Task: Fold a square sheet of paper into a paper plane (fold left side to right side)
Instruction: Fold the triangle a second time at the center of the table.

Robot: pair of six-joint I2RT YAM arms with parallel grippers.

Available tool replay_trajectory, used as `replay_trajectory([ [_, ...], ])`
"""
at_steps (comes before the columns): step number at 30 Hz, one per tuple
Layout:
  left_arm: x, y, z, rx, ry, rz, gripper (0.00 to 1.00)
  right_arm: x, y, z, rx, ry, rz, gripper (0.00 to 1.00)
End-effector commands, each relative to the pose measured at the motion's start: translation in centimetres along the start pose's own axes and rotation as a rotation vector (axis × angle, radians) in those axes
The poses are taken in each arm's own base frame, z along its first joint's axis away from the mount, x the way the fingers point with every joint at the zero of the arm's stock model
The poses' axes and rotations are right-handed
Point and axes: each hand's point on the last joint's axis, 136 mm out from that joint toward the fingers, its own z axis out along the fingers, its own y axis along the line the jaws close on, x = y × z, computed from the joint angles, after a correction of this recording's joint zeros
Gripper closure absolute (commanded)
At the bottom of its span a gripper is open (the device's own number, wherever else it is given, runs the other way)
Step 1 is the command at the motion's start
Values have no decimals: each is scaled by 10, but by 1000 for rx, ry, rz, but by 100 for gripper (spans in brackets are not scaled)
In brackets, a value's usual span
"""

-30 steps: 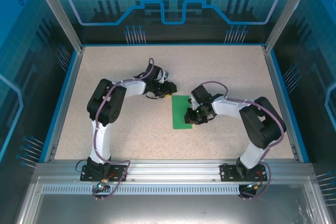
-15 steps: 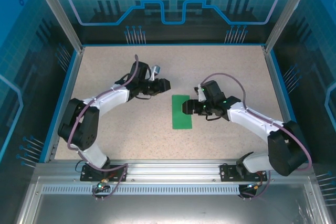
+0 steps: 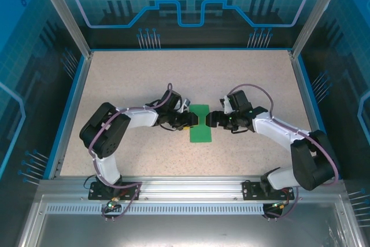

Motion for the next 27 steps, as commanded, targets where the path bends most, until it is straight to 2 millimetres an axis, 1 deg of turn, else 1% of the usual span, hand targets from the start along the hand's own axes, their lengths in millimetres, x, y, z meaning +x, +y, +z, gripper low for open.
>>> replay_trajectory([
  [1, 1, 7, 6, -26, 4, 2, 56, 4, 1, 5, -24, 35, 18, 21],
  [5, 7, 14, 8, -54, 13, 1, 56, 3, 2, 11, -25, 65, 39, 26],
  [14, 17, 26, 6, -88, 14, -10, 57, -3, 3, 28, -31, 121, 72, 31],
  [17, 20, 28, 6, -92, 17, -16, 57, 1, -3, 35, -16, 146, 88, 32],
  [18, 21, 29, 6, -93, 19, -15, 57, -9, 3, 34, -27, 128, 81, 33],
  [23, 25, 32, 4, -99, 15, -18, 57, -13, 6, 41, -38, 143, 89, 35],
  [27, 25, 33, 3, -100, 10, -17, 57, -12, 5, 47, -40, 161, 101, 36],
])
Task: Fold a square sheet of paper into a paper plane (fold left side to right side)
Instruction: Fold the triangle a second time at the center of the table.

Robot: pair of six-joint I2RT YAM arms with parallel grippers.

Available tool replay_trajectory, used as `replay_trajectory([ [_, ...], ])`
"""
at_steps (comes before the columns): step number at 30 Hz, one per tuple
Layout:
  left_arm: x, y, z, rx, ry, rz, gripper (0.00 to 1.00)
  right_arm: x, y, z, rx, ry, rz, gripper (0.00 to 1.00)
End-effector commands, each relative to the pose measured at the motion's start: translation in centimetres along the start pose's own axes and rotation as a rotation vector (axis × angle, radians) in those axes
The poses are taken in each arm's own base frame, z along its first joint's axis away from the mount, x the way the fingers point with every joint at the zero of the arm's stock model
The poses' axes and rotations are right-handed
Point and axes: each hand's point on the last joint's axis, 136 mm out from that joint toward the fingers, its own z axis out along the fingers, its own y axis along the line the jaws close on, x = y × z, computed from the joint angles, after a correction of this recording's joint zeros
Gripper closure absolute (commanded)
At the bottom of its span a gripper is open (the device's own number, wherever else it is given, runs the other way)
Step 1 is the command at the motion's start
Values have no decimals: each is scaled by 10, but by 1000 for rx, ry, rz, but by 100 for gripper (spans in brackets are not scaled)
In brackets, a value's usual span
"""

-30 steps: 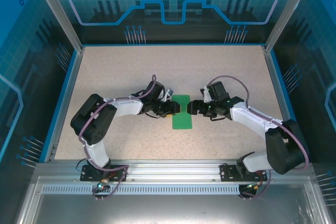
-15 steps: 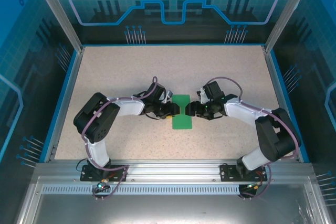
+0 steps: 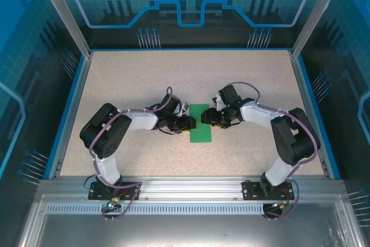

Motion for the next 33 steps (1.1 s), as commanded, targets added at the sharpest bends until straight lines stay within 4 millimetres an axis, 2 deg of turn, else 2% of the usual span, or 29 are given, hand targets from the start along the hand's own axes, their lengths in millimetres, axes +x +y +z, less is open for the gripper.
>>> replay_trajectory([
  [1, 15, 14, 0, -51, 27, -14, 57, -4, 4, 2, -25, 21, 24, 36],
  [7, 15, 13, 0, -46, 27, -13, 57, -3, 7, 10, -47, 42, 36, 39],
  [11, 13, 7, -5, -26, 4, 8, 57, -3, 12, 13, -85, 52, 47, 45],
  [17, 6, -9, -27, 4, -81, 91, 55, -5, 15, 11, -106, 51, 58, 49],
  [20, 8, -20, -40, 11, -142, 187, 52, -9, 20, 5, -129, 39, 65, 50],
  [27, 44, -55, -52, -113, -214, 529, 41, -19, 34, -9, -190, 35, 91, 52],
  [33, 64, -73, -39, -259, -224, 705, 36, -27, 43, -13, -211, 34, 100, 52],
])
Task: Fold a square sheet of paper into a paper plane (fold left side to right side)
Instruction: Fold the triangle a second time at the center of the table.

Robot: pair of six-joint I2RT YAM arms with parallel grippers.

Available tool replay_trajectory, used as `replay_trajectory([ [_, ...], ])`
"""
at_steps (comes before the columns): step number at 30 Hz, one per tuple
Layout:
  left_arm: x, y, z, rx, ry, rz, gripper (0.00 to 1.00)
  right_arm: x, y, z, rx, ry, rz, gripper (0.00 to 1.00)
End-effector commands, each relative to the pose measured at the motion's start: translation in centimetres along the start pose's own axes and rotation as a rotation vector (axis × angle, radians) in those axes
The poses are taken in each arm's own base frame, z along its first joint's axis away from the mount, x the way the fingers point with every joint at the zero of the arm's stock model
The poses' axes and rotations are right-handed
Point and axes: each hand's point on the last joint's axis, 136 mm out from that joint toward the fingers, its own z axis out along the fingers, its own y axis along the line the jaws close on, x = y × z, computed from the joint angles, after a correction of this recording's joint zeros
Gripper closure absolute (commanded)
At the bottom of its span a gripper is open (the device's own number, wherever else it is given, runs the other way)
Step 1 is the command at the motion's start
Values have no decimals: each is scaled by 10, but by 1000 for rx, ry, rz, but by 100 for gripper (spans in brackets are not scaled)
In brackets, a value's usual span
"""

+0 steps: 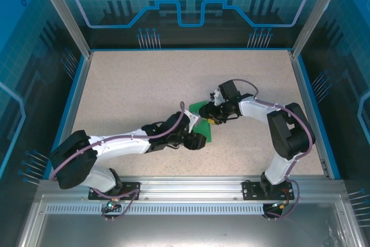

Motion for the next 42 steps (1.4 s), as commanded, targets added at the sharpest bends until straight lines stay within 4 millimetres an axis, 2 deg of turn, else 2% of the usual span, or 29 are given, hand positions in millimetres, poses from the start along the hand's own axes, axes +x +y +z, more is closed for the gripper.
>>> replay_trajectory([
  [1, -3, 9, 6, -176, 3, 132, 36, -8, 16, -11, -47, -7, 13, 52],
  [4, -3, 3, 17, -258, 25, 193, 35, -9, 15, -10, -41, -2, 21, 52],
  [10, -3, 7, 37, -445, 74, 303, 30, -9, 17, -10, -45, 2, 24, 52],
  [15, -4, 19, 44, -577, 105, 331, 29, -9, 16, -10, -41, 2, 24, 52],
  [21, -3, 24, 51, -636, 126, 359, 31, -9, 15, -9, -41, 4, 25, 52],
  [24, -3, 23, 54, -634, 132, 375, 40, -9, 15, -9, -37, 2, 23, 52],
  [34, -3, 19, 53, -610, 123, 378, 91, -10, 11, -11, -6, -5, 5, 52],
  [36, -3, 19, 51, -609, 123, 375, 98, -11, 13, -13, -7, -11, -9, 51],
  [39, -4, 18, 49, -590, 115, 352, 100, -17, 18, -19, -12, -35, -35, 50],
  [42, -6, 17, 46, -548, 104, 312, 100, -28, 26, -35, -29, -83, -66, 46],
])
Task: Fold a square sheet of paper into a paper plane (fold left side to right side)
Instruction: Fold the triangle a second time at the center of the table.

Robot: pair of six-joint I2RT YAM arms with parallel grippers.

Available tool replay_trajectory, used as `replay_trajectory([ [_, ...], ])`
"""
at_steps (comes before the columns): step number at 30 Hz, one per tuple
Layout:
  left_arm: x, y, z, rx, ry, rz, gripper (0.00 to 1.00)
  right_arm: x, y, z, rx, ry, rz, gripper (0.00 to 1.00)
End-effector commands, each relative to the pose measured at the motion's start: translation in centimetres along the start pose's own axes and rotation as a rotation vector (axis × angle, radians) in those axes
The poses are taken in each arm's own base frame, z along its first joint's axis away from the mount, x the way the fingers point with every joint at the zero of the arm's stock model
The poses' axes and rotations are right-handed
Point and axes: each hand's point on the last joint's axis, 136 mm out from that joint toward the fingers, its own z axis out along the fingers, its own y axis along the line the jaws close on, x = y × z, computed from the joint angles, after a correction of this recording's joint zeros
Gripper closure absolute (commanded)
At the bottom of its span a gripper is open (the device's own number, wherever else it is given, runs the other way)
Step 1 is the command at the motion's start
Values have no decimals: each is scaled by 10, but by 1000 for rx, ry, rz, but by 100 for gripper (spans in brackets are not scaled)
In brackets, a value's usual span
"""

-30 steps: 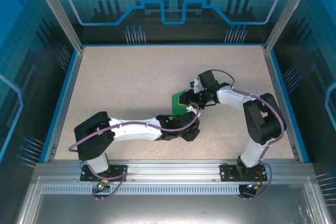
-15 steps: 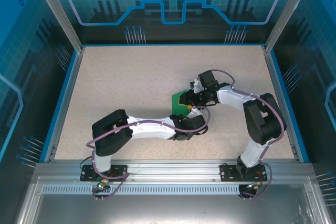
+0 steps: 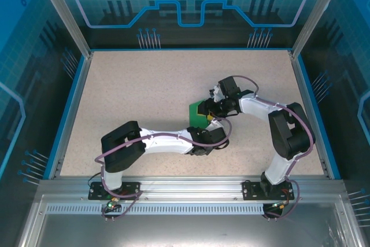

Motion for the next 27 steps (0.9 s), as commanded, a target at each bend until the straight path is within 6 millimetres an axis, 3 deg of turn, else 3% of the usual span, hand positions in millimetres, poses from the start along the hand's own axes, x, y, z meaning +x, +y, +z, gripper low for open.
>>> replay_trajectory([
  [1, -7, 3, -13, 68, -28, -62, 100, -23, 19, -31, -35, -91, -61, 44],
  [4, -9, 3, -17, 153, -39, -112, 100, -34, 31, -55, -67, -168, -102, 32],
  [7, -11, 1, -21, 245, -43, -161, 100, -39, 29, -78, -55, -236, -119, 21],
  [12, -12, 4, -22, 417, -35, -273, 100, -21, 5, -90, 12, -260, -118, 21],
  [18, -8, 19, -17, 569, -16, -402, 100, 21, -24, -76, 3, -210, -75, 50],
  [24, 0, 34, -7, 634, 27, -453, 100, 56, -33, -57, -1, -131, -67, 89],
  [26, 2, 39, -3, 633, 34, -464, 100, 64, -37, -47, 14, -103, -60, 100],
  [27, 3, 42, 0, 630, 37, -471, 100, 69, -38, -40, 17, -86, -56, 100],
])
